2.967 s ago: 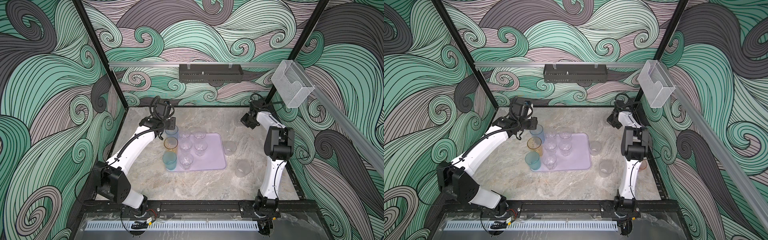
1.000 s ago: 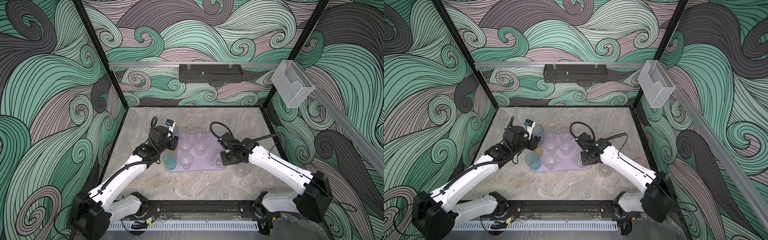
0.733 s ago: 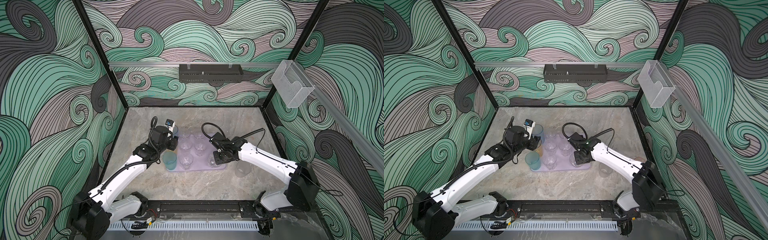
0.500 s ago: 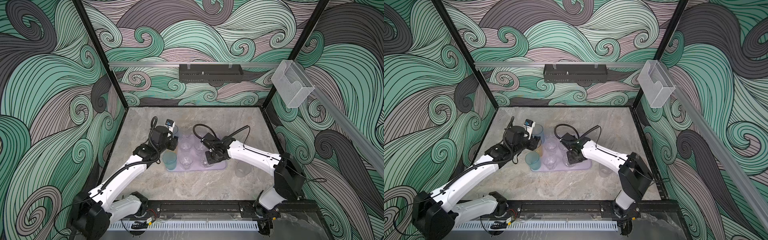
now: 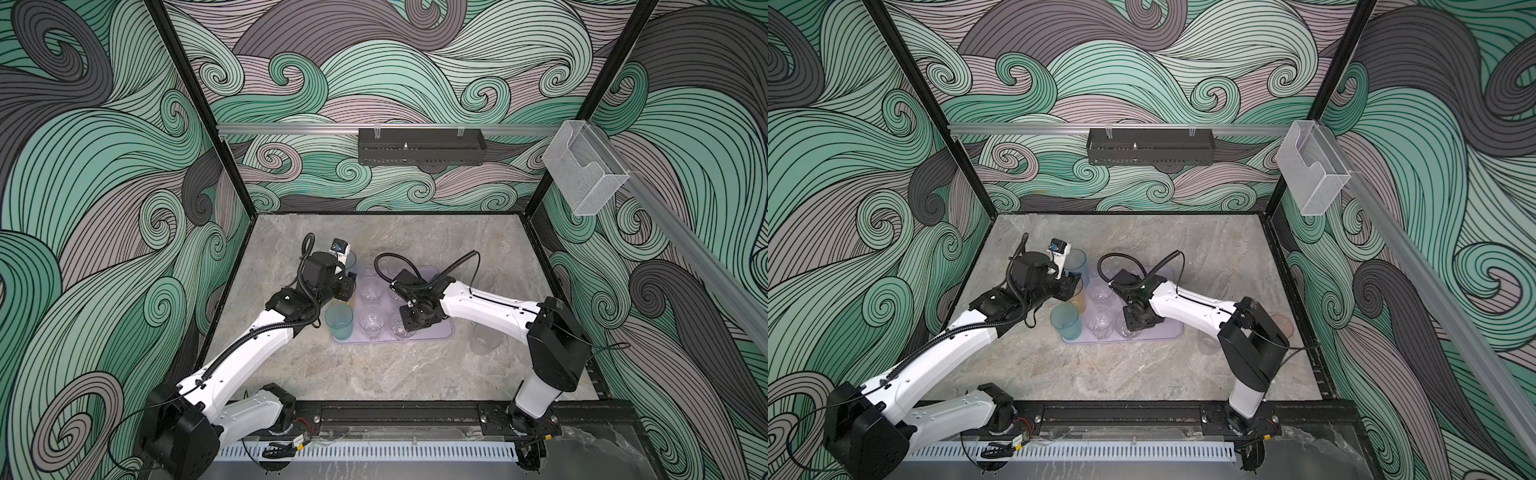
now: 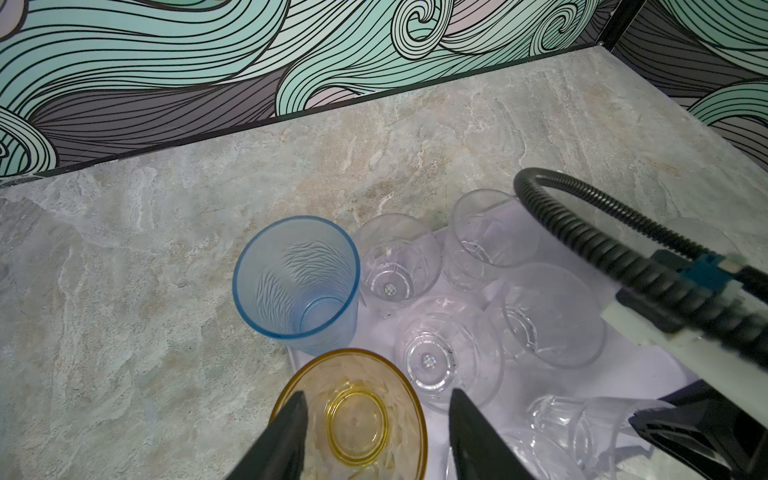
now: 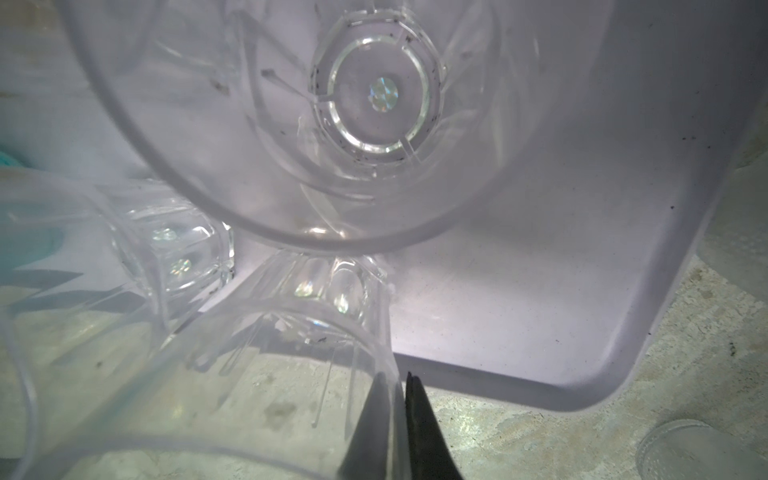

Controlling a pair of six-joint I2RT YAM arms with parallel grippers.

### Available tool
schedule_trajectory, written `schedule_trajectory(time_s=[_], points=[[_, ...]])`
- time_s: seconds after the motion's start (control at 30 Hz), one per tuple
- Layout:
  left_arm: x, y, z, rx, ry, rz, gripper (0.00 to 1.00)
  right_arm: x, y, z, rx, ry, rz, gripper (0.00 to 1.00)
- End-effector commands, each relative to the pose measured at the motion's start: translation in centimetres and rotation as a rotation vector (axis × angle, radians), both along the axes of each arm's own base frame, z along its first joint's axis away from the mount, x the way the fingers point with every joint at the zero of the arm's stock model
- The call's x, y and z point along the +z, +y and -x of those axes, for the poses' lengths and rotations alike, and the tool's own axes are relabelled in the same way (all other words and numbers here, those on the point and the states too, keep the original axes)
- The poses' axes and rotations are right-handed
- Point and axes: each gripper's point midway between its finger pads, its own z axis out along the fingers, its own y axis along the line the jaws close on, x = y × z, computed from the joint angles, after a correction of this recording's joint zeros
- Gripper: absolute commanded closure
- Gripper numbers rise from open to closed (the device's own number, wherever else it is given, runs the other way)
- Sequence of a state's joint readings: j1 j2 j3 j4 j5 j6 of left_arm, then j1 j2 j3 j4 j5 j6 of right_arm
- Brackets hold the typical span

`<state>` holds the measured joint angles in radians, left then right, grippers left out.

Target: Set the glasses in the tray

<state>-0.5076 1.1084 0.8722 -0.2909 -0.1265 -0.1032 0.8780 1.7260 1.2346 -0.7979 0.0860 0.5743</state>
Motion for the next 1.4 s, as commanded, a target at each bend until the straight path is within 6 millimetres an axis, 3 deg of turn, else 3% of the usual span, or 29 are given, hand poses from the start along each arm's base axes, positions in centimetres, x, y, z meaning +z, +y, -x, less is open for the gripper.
schedule_trajectory(time_s=[0.0, 0.47, 0.67, 0.83, 0.93, 1.07, 1.2, 1.37], points=[[0.5, 0.1, 0.1, 0.0, -0.022, -0.006, 0.43, 0.4, -0.1, 0.1, -0.004, 0.004, 0.022, 0.85], [0.6, 0.2, 0.1, 0.001, -0.025, -0.005, 0.43, 2.6, -0.1, -0.3, 0.002, -0.031, 0.019, 0.7], [0.7, 0.6, -0.2, 0.037, -0.032, -0.004, 0.43, 6.8, -1.2, -1.1, 0.016, -0.115, 0.007, 0.61], [2.6, 0.4, -0.8, 0.063, -0.038, 0.03, 0.43, 9.3, -4.9, -1.4, -0.036, -0.14, 0.006, 0.55], [3.5, -1.3, -0.9, -0.007, -0.03, 0.066, 0.44, 10.0, -8.2, -1.3, -0.095, -0.151, 0.015, 0.52], [4.0, -3.8, -0.7, -0.06, -0.03, 0.094, 0.44, 9.5, -12.3, -0.1, -0.158, -0.101, 0.052, 0.48], [2.8, -5.9, -0.3, -0.113, -0.001, 0.083, 0.44, 8.9, -15.9, 2.9, -0.171, -0.027, 0.132, 0.44], [2.1, -6.4, -0.7, -0.128, 0.009, 0.075, 0.44, 7.7, -17.9, 5.2, -0.204, 0.022, 0.178, 0.42]])
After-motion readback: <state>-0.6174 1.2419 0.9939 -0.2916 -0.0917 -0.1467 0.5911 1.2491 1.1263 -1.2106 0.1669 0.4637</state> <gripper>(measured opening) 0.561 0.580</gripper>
